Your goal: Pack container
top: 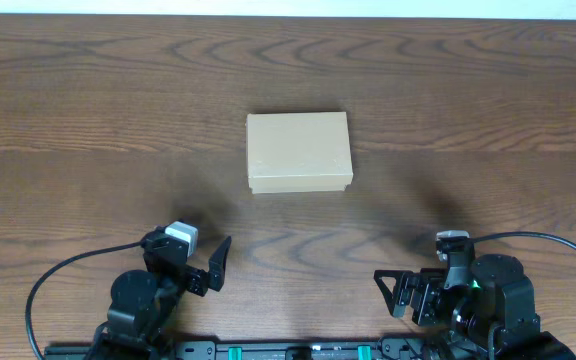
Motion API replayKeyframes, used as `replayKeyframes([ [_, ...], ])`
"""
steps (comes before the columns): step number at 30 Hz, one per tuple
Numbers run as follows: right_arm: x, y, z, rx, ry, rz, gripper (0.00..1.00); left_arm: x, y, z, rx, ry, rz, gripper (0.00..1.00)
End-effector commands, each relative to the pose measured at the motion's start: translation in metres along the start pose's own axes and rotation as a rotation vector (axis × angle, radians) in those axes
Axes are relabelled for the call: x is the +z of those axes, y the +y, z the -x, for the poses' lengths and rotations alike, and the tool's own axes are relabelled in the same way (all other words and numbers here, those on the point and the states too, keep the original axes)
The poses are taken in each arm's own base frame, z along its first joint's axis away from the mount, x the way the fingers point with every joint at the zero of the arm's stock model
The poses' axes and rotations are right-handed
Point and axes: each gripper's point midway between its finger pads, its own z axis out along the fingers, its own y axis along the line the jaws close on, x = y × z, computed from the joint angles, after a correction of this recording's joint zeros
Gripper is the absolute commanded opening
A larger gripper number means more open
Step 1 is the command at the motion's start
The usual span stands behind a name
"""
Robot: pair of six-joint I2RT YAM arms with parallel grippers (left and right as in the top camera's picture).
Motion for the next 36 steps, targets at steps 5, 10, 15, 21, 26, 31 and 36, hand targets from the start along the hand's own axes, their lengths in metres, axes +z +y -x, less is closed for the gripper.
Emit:
replayKeyframes([
  [5, -0.001, 0.001, -0.0007, 0.007, -0.003, 0.007, 0.99, -0.0008, -0.0024, 0.0011, 0.015, -0.036, -0.018, 0.95],
  [10, -0.001, 0.0011, -0.0006, 0.007, -0.003, 0.007, 0.99, -0.0008, -0.0049, 0.0007, 0.015, -0.033, -0.032, 0.95],
  [15, -0.001, 0.001, -0.0007, 0.007, -0.003, 0.007, 0.99, -0.0007, -0.0049, 0.0006, 0.015, -0.033, -0.032, 0.96],
  [21, -0.001, 0.0011, -0.0006, 0.007, -0.003, 0.007, 0.99, -0.0007, -0.0049, 0.0006, 0.015, -0.033, -0.032, 0.96],
  [26, -0.001, 0.001, -0.0007, 0.007, -0.003, 0.007, 0.99, -0.0007, -0.0049, 0.0005, 0.015, -0.032, -0.032, 0.95],
  [31, -0.001, 0.0011, -0.0006, 0.006, -0.003, 0.007, 0.99, -0.0007, -0.0049, 0.0006, 0.015, -0.033, -0.032, 0.95],
  [36, -0.0038, -0.0002, 0.0041, -0.03, -0.044, -0.003, 0.99, -0.0007, -0.0049, 0.0005, 0.015, -0.032, -0.032, 0.95],
])
